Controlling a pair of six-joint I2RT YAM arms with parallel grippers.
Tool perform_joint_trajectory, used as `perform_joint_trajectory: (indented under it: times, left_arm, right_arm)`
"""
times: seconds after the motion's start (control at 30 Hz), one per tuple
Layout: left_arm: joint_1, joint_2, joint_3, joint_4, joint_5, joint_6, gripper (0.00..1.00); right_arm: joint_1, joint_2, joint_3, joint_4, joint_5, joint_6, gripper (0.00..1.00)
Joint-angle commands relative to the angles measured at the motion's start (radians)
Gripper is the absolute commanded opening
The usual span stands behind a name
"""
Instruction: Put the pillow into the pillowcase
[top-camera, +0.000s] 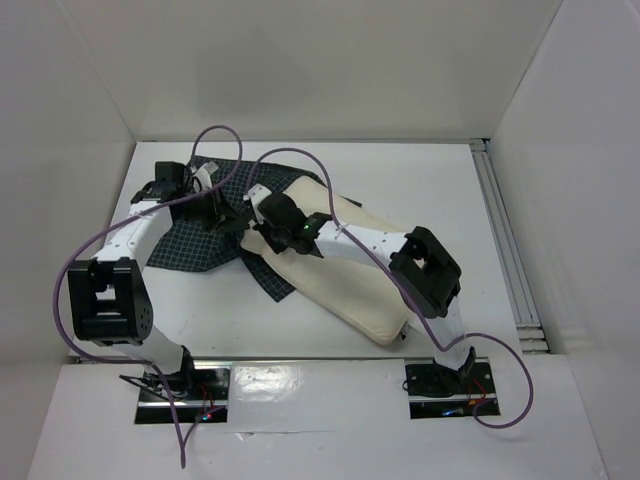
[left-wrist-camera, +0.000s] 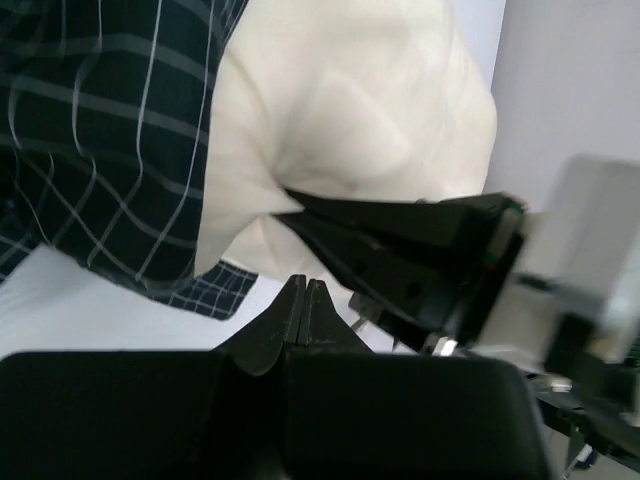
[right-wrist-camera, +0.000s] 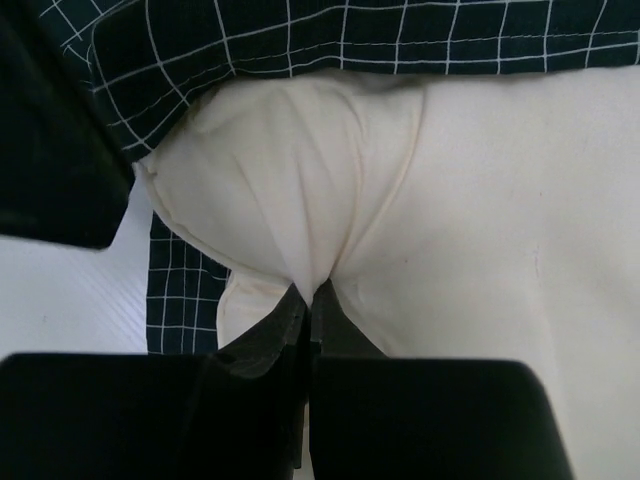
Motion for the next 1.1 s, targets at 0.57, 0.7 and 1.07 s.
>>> perform_joint_trajectory:
  times: [0.57,0.7,1.07]
  left_arm:
    - [-0.019,-0.22,-0.253,0.208,-0.305,-0.158,0.48]
    - [-0.056,-0.177,-0.223,0.218,-0.348,-0.158,0.46]
    - [-0.065,-0.145,-0.201,0.273,-0.478,-0.177,0.41]
  right_arm:
    - [-0.034,-0.024,0.067,-0.001,0.036,0.011,0.0]
    - [-0.034,-0.024,0.067,-0.01,0.036,0.011,0.0]
    - [-0.034,-0.024,0.076,-0.019,0.027,0.011,0.0]
